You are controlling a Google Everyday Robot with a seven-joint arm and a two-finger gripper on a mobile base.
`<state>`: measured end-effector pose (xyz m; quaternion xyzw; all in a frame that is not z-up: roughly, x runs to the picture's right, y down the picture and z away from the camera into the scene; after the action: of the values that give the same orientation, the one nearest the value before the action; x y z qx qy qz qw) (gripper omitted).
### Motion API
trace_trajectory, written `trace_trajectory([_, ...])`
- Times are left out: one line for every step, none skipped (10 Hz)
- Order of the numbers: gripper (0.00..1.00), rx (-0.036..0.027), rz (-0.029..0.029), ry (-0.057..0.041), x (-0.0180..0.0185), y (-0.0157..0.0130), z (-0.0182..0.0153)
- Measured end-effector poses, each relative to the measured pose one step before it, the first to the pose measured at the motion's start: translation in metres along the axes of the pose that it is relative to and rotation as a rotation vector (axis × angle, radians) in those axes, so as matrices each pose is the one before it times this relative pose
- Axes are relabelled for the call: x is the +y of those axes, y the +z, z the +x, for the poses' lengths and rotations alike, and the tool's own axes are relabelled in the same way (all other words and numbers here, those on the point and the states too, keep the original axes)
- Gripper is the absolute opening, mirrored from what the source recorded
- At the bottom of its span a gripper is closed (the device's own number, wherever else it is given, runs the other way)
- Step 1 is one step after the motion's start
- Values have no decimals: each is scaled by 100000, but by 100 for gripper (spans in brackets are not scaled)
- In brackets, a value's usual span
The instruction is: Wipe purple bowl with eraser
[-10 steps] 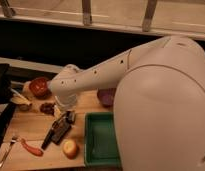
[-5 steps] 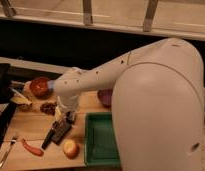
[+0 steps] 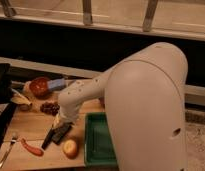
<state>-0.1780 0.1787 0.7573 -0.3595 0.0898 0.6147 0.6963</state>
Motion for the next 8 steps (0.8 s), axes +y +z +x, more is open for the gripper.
trace_trajectory([70, 7, 61, 123, -95, -10, 10])
trace_trajectory([70, -71, 43, 169, -99, -31, -23])
trace_trajectory([70, 65, 18, -138, 59, 8, 9])
trace_trajectory([70, 866, 264, -393, 180, 299, 26])
trace_trajectory([70, 1675, 228, -907, 477, 849, 360])
trace_trajectory([70, 1541, 618, -985, 535, 1151, 410])
trace_trajectory([70, 930, 1317, -571, 225, 654, 169])
trace_trajectory([70, 698, 2105, -181, 62, 314, 135])
